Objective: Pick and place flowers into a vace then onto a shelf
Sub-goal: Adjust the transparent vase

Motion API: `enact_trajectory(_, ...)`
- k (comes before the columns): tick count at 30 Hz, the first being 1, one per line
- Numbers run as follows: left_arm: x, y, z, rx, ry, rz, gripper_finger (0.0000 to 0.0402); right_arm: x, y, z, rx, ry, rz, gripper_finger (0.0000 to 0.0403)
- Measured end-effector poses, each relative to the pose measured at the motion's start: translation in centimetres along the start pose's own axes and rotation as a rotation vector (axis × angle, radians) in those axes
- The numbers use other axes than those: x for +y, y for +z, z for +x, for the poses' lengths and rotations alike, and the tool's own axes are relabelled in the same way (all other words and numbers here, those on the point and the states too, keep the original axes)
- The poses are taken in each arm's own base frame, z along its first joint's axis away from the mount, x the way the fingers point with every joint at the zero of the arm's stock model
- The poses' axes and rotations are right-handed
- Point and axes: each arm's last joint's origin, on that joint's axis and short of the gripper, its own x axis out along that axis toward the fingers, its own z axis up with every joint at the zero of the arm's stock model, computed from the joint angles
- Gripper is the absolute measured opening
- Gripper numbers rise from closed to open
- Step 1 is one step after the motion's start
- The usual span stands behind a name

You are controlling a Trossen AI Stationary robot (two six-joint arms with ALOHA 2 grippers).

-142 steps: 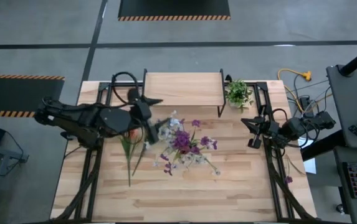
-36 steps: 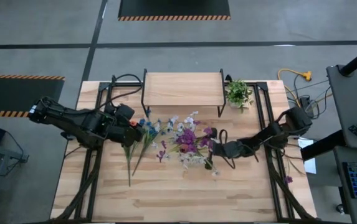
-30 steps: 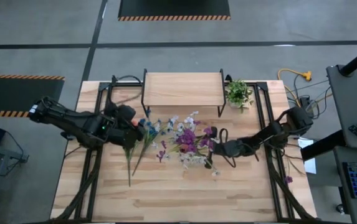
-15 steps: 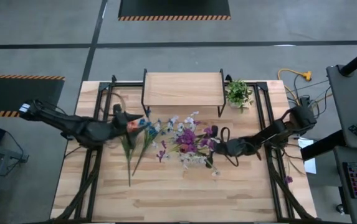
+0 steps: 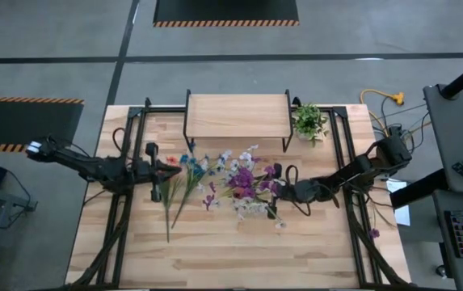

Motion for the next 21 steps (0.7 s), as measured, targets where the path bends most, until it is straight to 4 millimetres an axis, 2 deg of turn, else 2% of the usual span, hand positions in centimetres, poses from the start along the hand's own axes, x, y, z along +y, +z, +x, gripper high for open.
enact_trajectory(4, 0.7, -0.4, -1.1, -0.070, 0.009, -0.026, 0.0001, 0.1, 0.2, 0.2, -0.008, 0.000, 0.003, 0.0327)
enact_trajectory(10, 1.3, -2.9, -2.0, -0.071, 0.045, -0.038, 0.0000, 0.1, 0.3, 0.2, -0.011, 0.000, -0.013, 0.0327)
enact_trajectory(19, 1.5, -4.1, -2.8, -0.126, 0.047, -0.100, 0.0000, 0.1, 0.3, 0.2, -0.006, 0.011, -0.018, 0.0327)
enact_trajectory(21, 1.6, -3.8, -2.8, -0.136, 0.048, -0.104, 0.0000, 0.0, 0.2, 0.3, 0.001, 0.006, -0.016, 0.0327)
